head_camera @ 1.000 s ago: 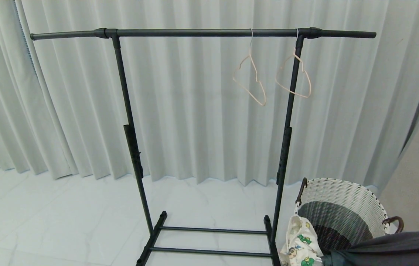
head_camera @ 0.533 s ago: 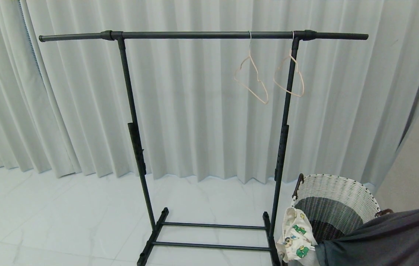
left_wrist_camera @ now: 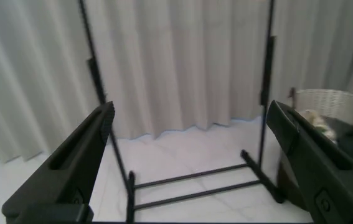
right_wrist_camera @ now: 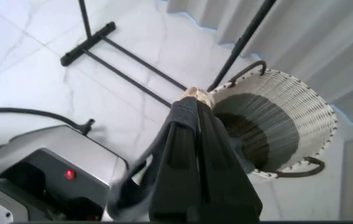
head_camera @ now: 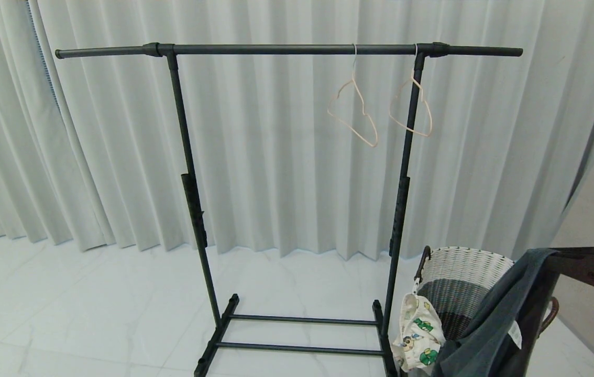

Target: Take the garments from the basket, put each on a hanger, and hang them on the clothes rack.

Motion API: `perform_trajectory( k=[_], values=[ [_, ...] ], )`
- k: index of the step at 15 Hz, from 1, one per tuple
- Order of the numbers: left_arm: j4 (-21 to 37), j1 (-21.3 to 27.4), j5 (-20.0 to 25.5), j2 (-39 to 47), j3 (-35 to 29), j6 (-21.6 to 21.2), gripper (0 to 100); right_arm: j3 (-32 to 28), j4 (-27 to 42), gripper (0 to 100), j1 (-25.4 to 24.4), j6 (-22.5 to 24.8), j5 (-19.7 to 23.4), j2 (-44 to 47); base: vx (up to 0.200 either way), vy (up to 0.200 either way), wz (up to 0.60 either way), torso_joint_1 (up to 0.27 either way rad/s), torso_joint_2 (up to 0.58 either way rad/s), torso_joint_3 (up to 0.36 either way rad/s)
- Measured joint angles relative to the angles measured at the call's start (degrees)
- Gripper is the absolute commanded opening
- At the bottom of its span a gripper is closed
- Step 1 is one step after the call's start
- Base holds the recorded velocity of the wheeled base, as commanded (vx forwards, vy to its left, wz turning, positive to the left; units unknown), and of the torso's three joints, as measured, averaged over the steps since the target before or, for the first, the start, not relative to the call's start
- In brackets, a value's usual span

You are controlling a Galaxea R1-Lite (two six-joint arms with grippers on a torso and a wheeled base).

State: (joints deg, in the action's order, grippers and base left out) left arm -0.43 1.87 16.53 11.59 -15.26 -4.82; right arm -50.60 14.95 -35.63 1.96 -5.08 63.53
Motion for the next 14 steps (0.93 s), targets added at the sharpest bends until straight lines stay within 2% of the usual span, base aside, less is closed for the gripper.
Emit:
perform_trajectory(
  k=[2, 4, 7, 9, 12, 14],
  values=[
    [-0.04, 3.1, 3.52, 11.17, -8.13, 0.13, 100, -0.09, -0.67, 0, -0.17, -0.88, 0.09, 0.78, 0.0, 0.0, 0.0, 0.0, 0.0, 0.0],
    [-1.18, 10.23, 5.55, 25.04, -16.43, 0.69, 100, -0.11, -2.01, 0, -0.26, -0.96, 1.1, 1.27, 0.0, 0.0, 0.0, 0.0, 0.0, 0.0],
    [-8.81, 21.44, 6.67, 45.57, -24.94, 2.99, 100, -0.38, -5.27, 0, -0.28, -0.95, 2.08, 2.4, 0.0, 0.0, 0.0, 0.0, 0.0, 0.0],
    [-15.17, 30.96, 4.24, 58.09, -28.31, 5.03, 100, -1.01, -5.29, 0, -0.3, -0.96, 2.18, 2.79, 0.0, 0.0, 0.0, 0.0, 0.0, 0.0],
    [-20.39, 45.13, -1.04, 73.94, -32.66, 9.41, 100, -2.56, -5.32, 0, -0.8, -0.99, 2.4, 3.69, 0.0, 0.0, 0.0, 0.0, 0.0, 0.0],
    [-24.13, 49.85, -2.08, 82.62, -35.61, 11.81, 100, -3.64, -5.47, 0, -1.38, -1.48, 2.51, 4.58, 0.0, 0.0, 0.0, 0.0, 0.0, 0.0]
  ],
)
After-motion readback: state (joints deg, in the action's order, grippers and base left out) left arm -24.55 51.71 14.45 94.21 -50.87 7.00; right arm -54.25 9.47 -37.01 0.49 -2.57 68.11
